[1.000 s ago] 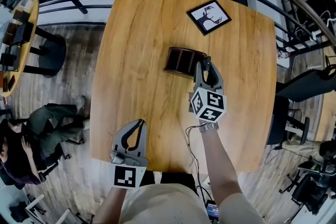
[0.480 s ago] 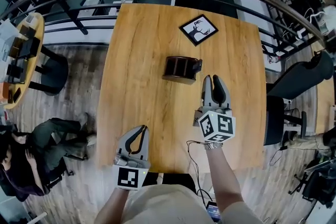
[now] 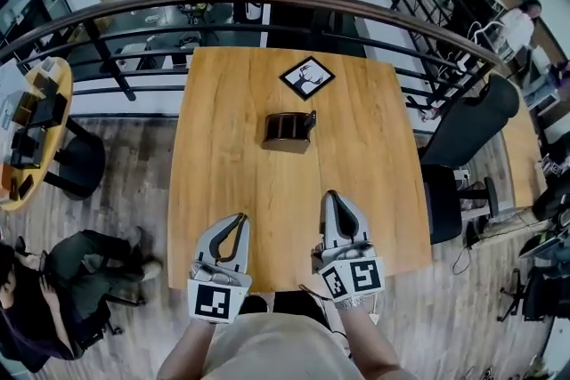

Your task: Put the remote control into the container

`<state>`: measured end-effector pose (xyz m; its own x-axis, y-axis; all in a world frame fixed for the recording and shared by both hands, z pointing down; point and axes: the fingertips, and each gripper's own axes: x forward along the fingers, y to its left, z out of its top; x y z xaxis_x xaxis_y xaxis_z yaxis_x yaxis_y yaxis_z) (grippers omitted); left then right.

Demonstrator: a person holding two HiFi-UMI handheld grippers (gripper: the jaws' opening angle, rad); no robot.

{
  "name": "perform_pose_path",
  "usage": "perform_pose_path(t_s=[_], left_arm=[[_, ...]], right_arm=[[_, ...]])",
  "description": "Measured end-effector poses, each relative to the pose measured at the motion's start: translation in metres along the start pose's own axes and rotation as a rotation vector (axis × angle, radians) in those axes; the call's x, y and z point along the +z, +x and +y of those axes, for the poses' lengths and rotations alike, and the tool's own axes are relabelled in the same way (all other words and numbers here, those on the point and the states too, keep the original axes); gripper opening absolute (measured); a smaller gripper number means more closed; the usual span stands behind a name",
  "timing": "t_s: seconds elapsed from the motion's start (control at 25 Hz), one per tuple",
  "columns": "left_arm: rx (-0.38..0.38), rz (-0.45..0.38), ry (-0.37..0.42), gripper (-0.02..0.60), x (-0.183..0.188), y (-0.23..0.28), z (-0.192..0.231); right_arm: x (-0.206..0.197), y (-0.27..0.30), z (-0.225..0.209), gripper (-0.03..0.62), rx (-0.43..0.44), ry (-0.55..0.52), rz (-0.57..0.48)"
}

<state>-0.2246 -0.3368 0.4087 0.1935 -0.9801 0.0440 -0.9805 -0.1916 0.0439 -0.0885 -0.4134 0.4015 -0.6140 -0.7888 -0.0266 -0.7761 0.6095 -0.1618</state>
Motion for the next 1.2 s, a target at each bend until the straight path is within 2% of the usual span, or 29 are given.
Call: perform_pose_path(t_s=[0.32, 0.4, 0.52, 0.68, 1.0, 1.2], left_arm=[[-0.068, -0.099, 0.010, 0.018, 0.035, -0.062, -0.020], [-0.080, -0.097, 0.022, 0.020, 0.033, -0.077, -0.023], [-0.057, -0.061, 0.006, 0.018, 0.021, -0.094, -0.021], [-0.031, -0.036, -0.025, 0.018, 0.017, -0.104, -0.021], [-0.062, -0.049, -0.007, 0.018, 0.009, -0.100, -0.026], [-0.077, -0.031, -0.003, 0.020, 0.005, -0.103, -0.040]], right_arm=[[0.031, -0.072, 0.080, 0.017, 0.060, -0.054, -0.008], [0.032, -0.086, 0.098, 0.018, 0.087, -0.063, -0.005], [0.027, -0.101, 0.115, 0.017, 0.116, -0.047, 0.026], [0.018, -0.109, 0.125, 0.018, 0.139, -0.041, 0.068], [0.002, -0.105, 0.136, 0.017, 0.134, -0.056, 0.097], [0.009, -0.110, 0.132, 0.017, 0.138, -0.066, 0.093]])
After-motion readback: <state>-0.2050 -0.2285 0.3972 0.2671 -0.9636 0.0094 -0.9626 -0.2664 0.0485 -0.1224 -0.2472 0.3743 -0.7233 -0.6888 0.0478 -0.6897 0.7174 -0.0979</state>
